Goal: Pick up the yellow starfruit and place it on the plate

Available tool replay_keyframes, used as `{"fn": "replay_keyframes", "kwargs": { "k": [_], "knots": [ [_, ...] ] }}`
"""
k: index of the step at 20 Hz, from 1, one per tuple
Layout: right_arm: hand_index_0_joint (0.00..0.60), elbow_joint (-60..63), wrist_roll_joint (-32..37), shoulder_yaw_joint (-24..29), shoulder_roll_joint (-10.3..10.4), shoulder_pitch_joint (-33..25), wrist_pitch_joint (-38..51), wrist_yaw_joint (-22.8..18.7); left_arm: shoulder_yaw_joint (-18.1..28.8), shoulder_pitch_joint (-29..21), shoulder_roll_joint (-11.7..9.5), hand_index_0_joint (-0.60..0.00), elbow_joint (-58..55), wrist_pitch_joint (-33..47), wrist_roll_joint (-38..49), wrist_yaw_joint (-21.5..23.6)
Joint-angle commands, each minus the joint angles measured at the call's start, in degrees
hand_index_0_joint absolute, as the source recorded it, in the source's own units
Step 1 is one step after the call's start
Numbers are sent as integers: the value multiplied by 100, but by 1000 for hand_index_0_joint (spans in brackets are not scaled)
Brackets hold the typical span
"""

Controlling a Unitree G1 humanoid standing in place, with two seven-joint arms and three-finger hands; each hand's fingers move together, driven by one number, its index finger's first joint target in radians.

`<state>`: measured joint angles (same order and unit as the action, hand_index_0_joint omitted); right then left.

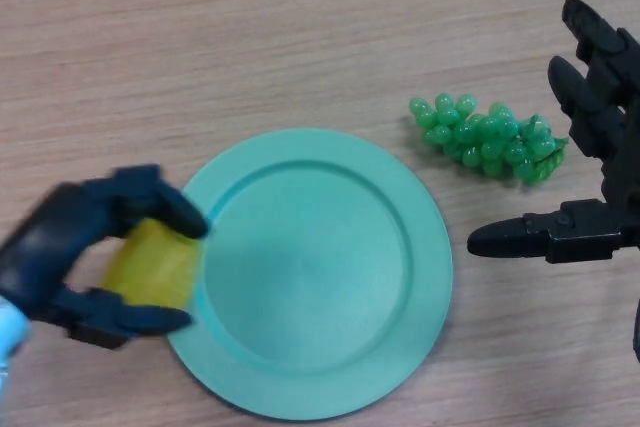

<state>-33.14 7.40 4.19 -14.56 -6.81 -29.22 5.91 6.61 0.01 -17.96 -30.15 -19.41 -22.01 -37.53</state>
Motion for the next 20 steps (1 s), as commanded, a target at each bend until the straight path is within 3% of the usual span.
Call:
{"fn": "replay_keyframes", "kwargs": {
  "k": [1, 4, 5, 8, 10, 11, 12, 15, 16, 20],
  "knots": [
    [0, -434, 80, 190, -81, -152, 482, -137, 43, -39, -68, -600, -123, 942, -400, 250],
    [0, -533, 81, 288, -119, -128, 453, -111, -305, -195, 93, -600, -242, -52, -341, -50],
    [0, -550, 64, 316, -132, -117, 461, -102, -340, -300, 115, -600, -154, -64, -273, 149],
    [0, -586, 71, 403, -141, -51, 509, -125, -454, -609, 181, -600, 725, 1325, -299, 1583],
    [0, -564, 26, 428, -155, -36, 575, -124, -519, -736, 214, -600, 977, 1394, -245, 1919],
    [0, -559, 16, 433, -156, -36, 589, -129, -535, -741, 217, -550, 1008, 1410, -249, 1966],
    [0, -557, 19, 436, -154, -33, 598, -135, -542, -732, 219, -400, 1031, 1440, -256, 1995],
    [0, -552, -35, 457, -162, -6, 639, -137, -639, -699, 244, -50, 1249, 1661, -443, 2111],
    [0, -562, -72, 464, -166, 2, 640, -128, -662, -702, 256, 0, 1299, 1681, -494, 2095],
    [0, -627, -110, 459, -169, 0, 566, -74, -659, -689, 273, 0, 1117, 1661, -461, 2120]
  ]
}}
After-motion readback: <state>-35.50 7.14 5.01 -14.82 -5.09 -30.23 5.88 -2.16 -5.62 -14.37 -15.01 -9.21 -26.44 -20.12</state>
